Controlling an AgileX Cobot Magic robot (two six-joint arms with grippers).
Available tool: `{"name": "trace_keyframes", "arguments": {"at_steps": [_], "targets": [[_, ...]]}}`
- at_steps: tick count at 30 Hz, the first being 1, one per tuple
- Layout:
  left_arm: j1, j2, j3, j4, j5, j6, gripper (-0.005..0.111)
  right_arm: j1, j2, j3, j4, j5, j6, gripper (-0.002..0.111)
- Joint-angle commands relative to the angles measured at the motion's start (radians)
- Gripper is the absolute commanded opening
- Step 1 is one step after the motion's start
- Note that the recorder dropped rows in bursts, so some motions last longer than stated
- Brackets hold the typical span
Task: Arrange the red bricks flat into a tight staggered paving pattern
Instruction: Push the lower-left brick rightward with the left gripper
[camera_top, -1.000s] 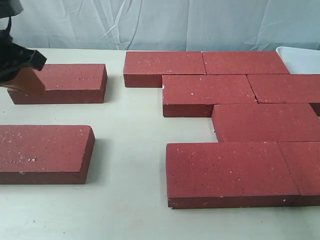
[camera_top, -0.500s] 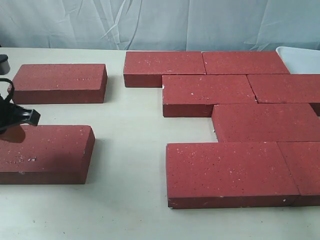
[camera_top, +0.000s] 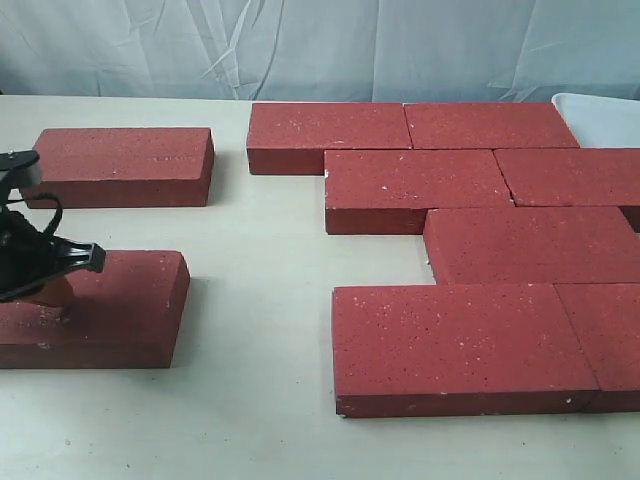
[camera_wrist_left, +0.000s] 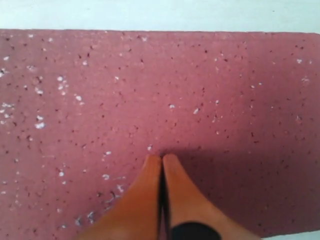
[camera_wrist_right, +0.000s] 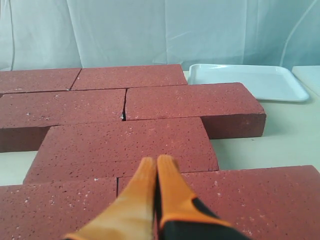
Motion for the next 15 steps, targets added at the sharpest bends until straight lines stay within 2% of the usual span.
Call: {"name": "trace_keyframes", "arguments": {"at_steps": [1, 6, 15], "targets": [[-0.037, 0.050, 0.006, -0.045, -0.031, -0.002, 0.000, 0.001, -0.005, 0.002, 0.000, -0.007, -0.004, -0.001], [-0.098, 0.090, 0.006, -0.126, -0.088, -0.002, 0.000, 0.001, -0.005, 0.002, 0.000, -0.007, -0.004, -0.001], [-0.248, 0.164, 0.006, -0.246, -0.223, 0.006, 0.000, 0.001, -0.005, 0.002, 0.000, -0.007, -0.004, -0.001]]}}
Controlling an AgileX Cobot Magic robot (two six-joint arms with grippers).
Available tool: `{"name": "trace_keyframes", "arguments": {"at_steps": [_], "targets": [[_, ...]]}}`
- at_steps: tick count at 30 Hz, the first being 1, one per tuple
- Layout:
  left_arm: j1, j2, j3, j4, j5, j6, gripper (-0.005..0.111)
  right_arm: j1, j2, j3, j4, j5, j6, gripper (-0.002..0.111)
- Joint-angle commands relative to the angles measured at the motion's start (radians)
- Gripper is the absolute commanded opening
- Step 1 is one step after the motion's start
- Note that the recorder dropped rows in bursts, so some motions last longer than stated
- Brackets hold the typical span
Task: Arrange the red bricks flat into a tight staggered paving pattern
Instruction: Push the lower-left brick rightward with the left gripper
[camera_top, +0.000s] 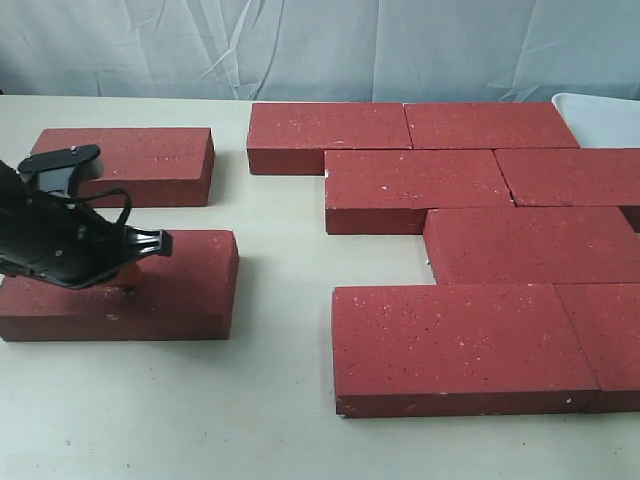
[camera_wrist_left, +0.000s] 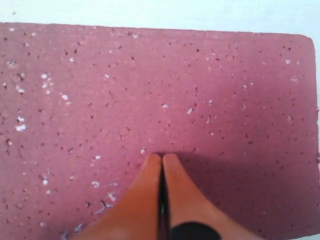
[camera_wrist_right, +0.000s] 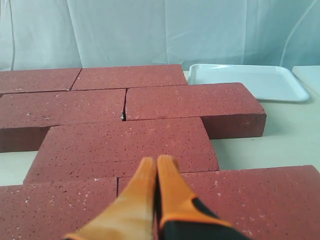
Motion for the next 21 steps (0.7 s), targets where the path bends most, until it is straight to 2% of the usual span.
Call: {"name": "trace_keyframes", "arguments": {"at_steps": [1, 4, 10, 16, 21], "targets": [[-0.075, 0.061, 0.013, -0.065, -0.034, 0.002, 0.000, 0.001, -0.005, 0.002, 0.000, -0.007, -0.004, -0.001], [-0.137, 0.088, 0.013, -0.144, -0.106, 0.002, 0.000, 0.001, -0.005, 0.002, 0.000, -0.007, -0.004, -0.001], [-0.228, 0.123, 0.002, -0.192, -0.166, 0.002, 0.000, 0.001, -0.005, 0.002, 0.000, -0.007, -0.004, -0.001], [-0.282, 0.123, -0.038, -0.234, -0.178, 0.002, 0.000, 0.001, -0.005, 0.002, 0.000, -0.007, -0.004, -0.001], [-0.285, 0.123, -0.045, -0.273, -0.188, 0.002, 0.000, 0.001, -0.005, 0.002, 0.000, -0.007, -0.004, -0.001]]}}
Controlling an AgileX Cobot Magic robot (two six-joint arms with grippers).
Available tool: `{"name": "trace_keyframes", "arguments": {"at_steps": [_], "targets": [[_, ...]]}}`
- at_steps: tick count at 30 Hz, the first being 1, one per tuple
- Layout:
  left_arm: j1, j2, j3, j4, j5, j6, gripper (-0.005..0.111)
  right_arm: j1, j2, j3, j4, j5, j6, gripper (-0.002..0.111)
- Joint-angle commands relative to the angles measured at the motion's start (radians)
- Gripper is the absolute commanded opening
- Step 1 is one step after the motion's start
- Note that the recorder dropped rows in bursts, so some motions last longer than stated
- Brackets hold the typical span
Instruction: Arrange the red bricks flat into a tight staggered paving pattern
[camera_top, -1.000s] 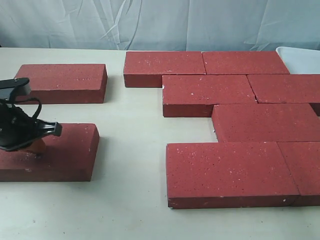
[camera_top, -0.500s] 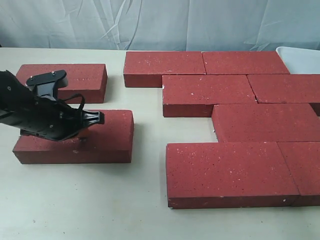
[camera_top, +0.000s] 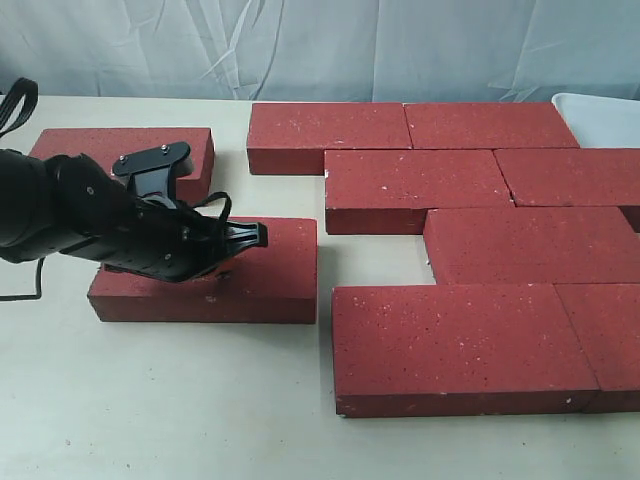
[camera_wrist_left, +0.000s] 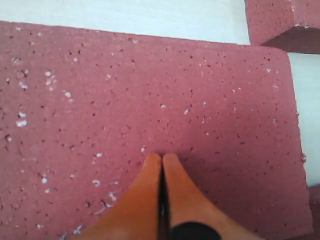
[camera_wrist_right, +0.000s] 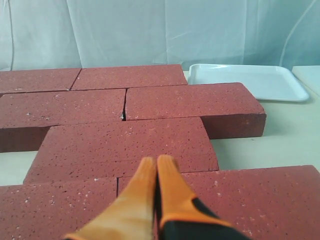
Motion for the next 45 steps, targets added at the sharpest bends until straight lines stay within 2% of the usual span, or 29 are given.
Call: {"name": "trace_keyframes", "arguments": {"at_steps": [1, 13, 21, 29, 37, 42, 45], "targets": [[-0.014, 0.022, 0.007, -0.032, 0.069, 0.000, 0.000, 0.001, -0.005, 0.002, 0.000, -0.007, -0.004, -0.001], [-0.017, 0.022, -0.013, -0.053, 0.051, 0.000, 0.000, 0.001, -0.005, 0.002, 0.000, -0.007, -0.004, -0.001], [-0.064, 0.022, -0.041, -0.099, 0.041, 0.000, 0.000, 0.001, -0.005, 0.002, 0.000, -0.007, -0.004, -0.001], [-0.064, 0.022, -0.041, -0.138, -0.027, -0.003, 0.000, 0.001, -0.005, 0.002, 0.000, -0.007, -0.004, -0.001], [-0.062, 0.002, -0.042, -0.111, -0.062, -0.001, 0.000, 0.001, -0.005, 0.002, 0.000, -0.007, -0.004, -0.001], [-0.062, -0.098, -0.044, 0.012, 0.006, -0.001, 0.000, 0.001, -0.005, 0.002, 0.000, -0.007, -0.004, -0.001], [-0.062, -0.145, -0.074, 0.107, 0.151, -0.001, 0.000, 0.001, -0.005, 0.002, 0.000, -0.007, -0.004, -0.001]]}}
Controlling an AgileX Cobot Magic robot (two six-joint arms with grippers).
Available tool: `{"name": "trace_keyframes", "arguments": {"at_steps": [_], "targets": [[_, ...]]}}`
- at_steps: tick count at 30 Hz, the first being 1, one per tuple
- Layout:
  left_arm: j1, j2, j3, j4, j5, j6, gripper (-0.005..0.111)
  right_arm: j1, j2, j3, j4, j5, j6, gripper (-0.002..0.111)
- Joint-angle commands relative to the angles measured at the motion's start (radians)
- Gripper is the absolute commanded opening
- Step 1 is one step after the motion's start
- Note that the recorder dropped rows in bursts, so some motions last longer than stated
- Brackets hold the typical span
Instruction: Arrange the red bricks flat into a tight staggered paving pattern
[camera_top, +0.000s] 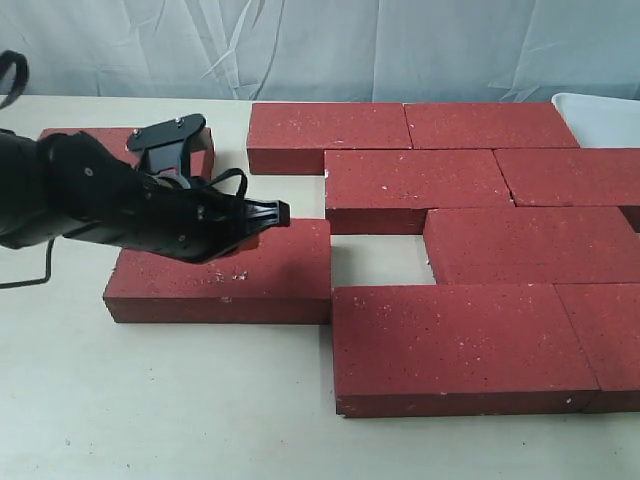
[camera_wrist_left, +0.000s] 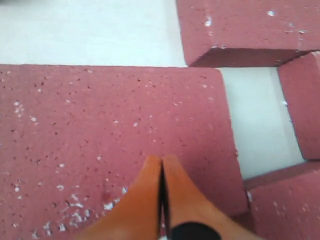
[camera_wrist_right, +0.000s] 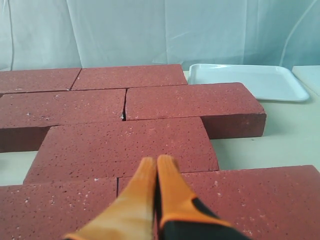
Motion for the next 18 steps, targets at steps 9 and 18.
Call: {"name": "trace_keyframes", "arguments": {"at_steps": [9, 18], "targets": [[-0.005, -0.043, -0.139, 0.260, 0.446, -0.001, 0.000, 0.001, -0.005, 0.002, 0.000, -0.007, -0.004, -0.001], [-0.096, 0.109, -0.139, 0.329, 0.441, 0.016, 0.000, 0.001, -0.005, 0.002, 0.000, -0.007, -0.004, -0.001]]}}
